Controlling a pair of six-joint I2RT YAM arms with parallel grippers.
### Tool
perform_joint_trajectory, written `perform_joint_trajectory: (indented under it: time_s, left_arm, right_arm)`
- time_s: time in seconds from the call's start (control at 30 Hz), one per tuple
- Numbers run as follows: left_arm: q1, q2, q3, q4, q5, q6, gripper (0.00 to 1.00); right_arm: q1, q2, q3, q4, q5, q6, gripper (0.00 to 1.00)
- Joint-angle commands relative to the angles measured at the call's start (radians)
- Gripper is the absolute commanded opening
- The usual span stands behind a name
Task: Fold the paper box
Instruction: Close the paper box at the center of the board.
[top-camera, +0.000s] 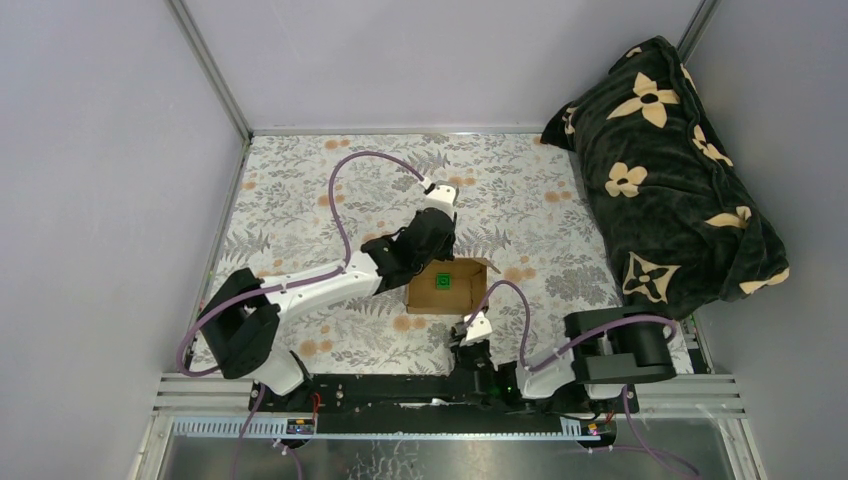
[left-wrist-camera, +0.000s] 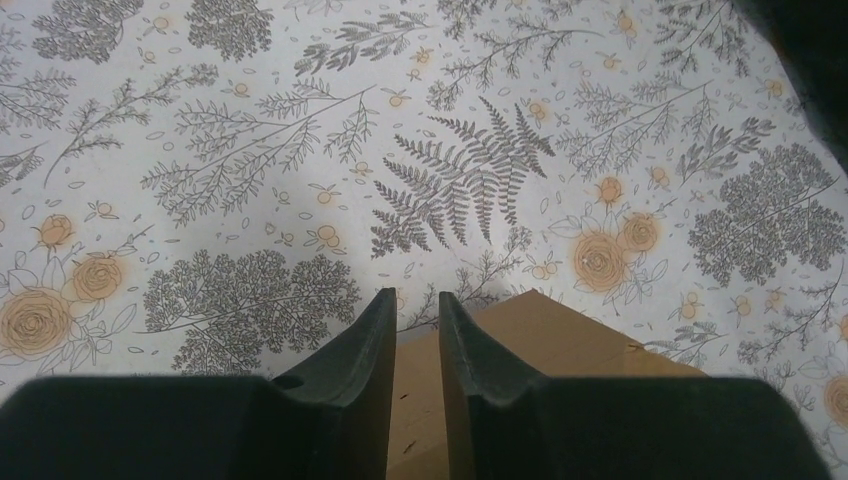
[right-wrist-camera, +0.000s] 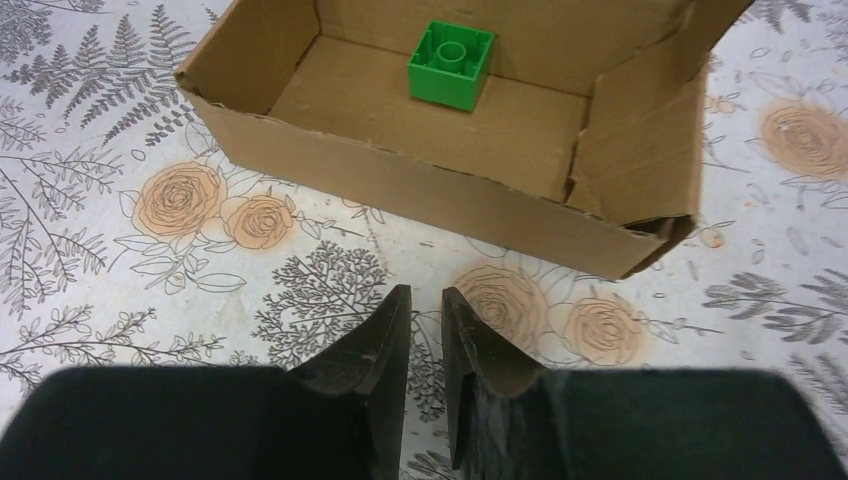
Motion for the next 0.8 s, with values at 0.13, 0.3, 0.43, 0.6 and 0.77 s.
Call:
perform_joint_trajectory:
  time_s: [0.13,0.3,0.43,0.6,0.77]
  left_arm:
    - [0.012,0.034,-0.03,0.078,0.049,0.006,0.26]
    - [0.011,0.033,-0.061,0.094,0.066,-0.012,0.25]
    - [0.01,0.019,-0.11,0.12,0.068,-0.042,0.25]
    - [0.009,0.016,-0.162,0.153,0.071,-0.068,0.23]
    - [-0.002,0.024,-0.185,0.169,0.063,-0.082,0.22]
  right_arm:
    - [-0.005,0.165,-0.039,0.496,0.093,-0.083,0.22]
    - [-0.019,0.205,-0.086,0.633,0.087,-0.062,0.21]
    - [-0.039,0.216,-0.101,0.667,0.074,-0.043,0.2]
    - [-0.068,0.223,-0.092,0.696,0.046,-0.064,0.2]
    - [-0.101,0.228,-0.08,0.705,0.014,-0.067,0.19]
